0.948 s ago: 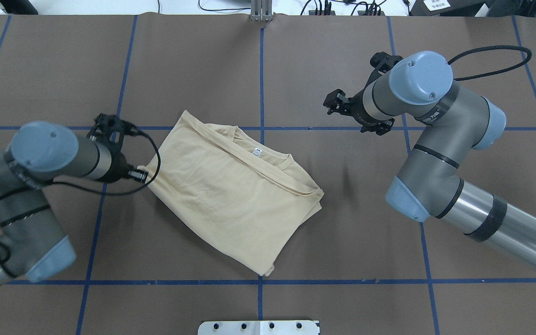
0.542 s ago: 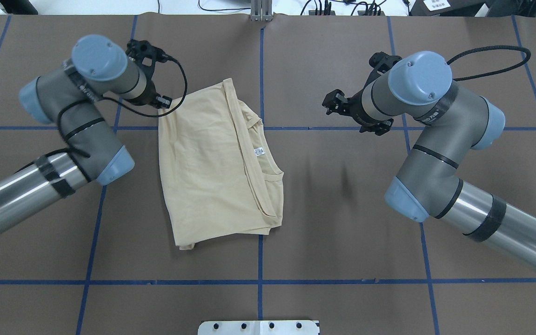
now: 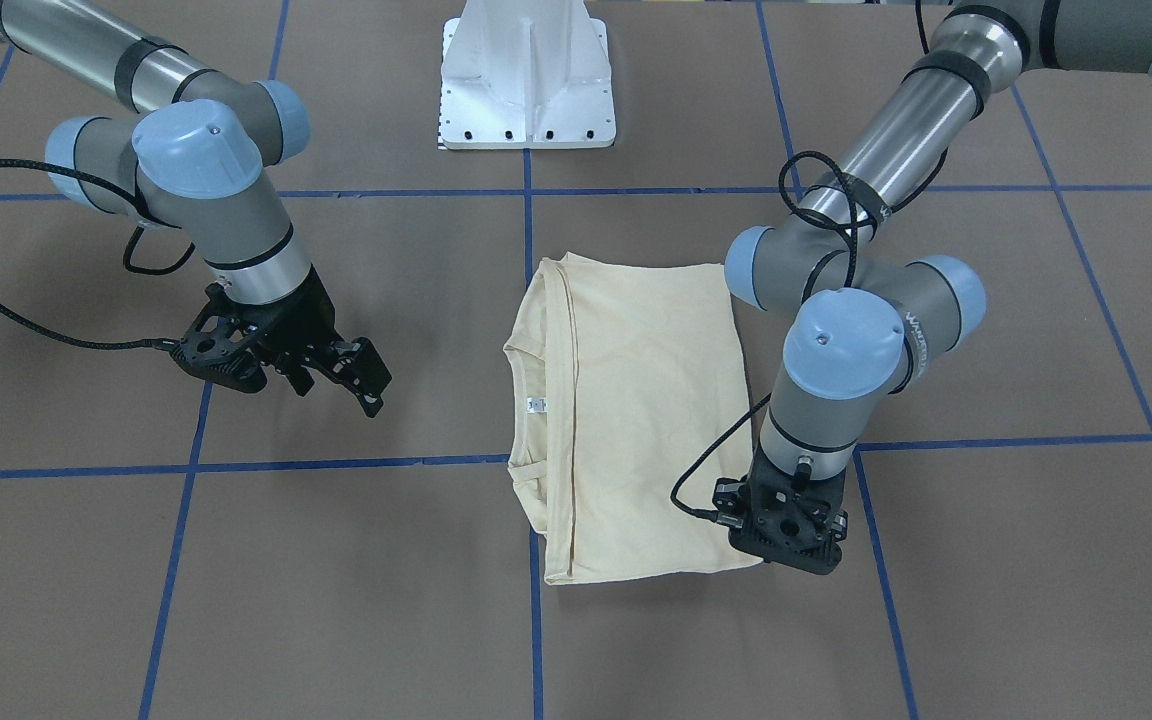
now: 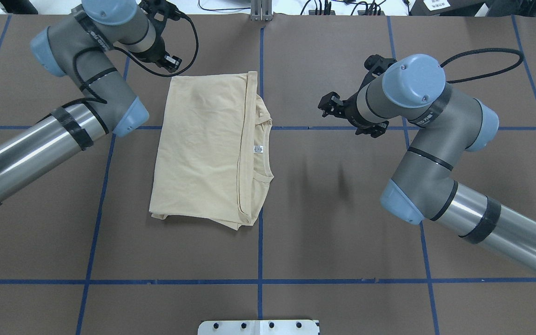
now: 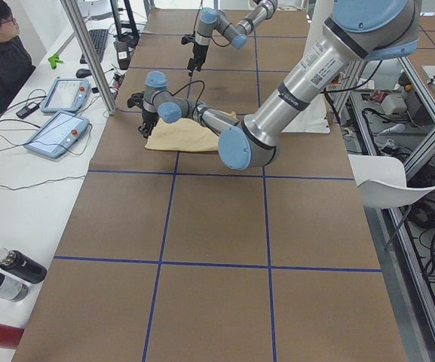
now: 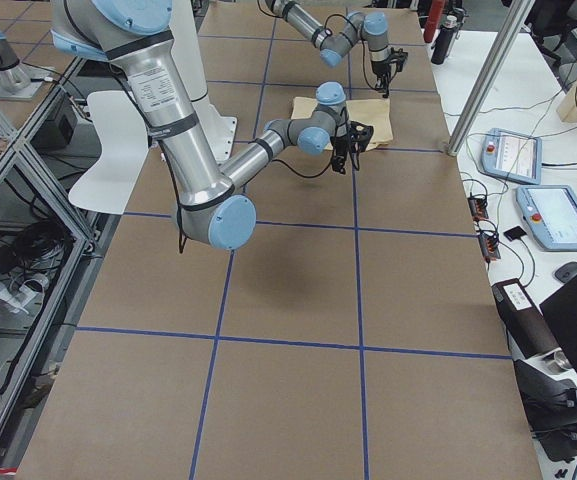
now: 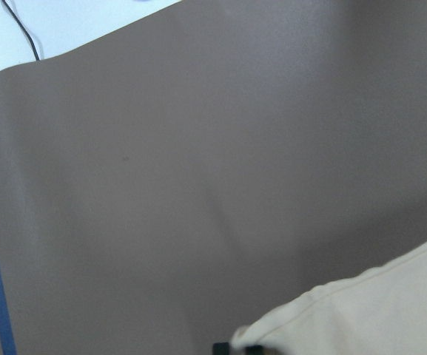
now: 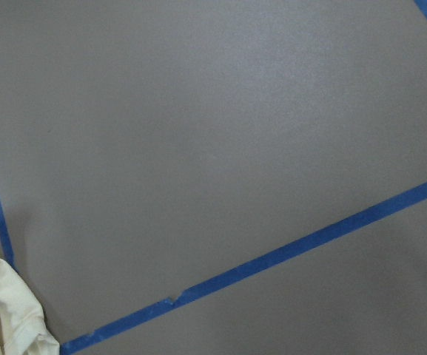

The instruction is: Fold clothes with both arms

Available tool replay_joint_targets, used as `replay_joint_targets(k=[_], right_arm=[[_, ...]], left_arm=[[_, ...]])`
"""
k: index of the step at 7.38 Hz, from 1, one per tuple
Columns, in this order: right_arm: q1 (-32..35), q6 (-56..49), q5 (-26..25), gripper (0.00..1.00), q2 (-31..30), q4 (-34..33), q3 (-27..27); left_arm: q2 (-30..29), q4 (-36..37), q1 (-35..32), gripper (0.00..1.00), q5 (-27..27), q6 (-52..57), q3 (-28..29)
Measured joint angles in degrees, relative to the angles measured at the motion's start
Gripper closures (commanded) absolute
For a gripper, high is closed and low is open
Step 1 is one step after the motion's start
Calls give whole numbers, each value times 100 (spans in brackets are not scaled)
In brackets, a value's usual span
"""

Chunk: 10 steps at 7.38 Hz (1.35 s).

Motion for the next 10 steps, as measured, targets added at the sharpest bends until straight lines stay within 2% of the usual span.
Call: replay_joint_targets(k=[1,3,5,6,8,10], right_arm=[[-97,76,-72,0,74,-10,-15],[-407,516,-238,1,528,-480,-79],[-807,1109,-511,5,1215,-1078,-397],[-1014,1297,-738,18,1463,-1152,-651],[-1336,1393,-1050,50,1688,-1161,-999],[-1510,1380,-1114,51,1675,-1157,-1075]], left_arm=[[303,-17,-108,0,-449,69,-425],[902,6,-167,0,-812,12,-1319],[1047,9,-146,0,-858,-103,-1532],[1059,-4,-112,0,-859,-215,-1554],[1065,-35,23,0,-848,-508,-1573],[1066,-48,83,0,-842,-588,-1576]])
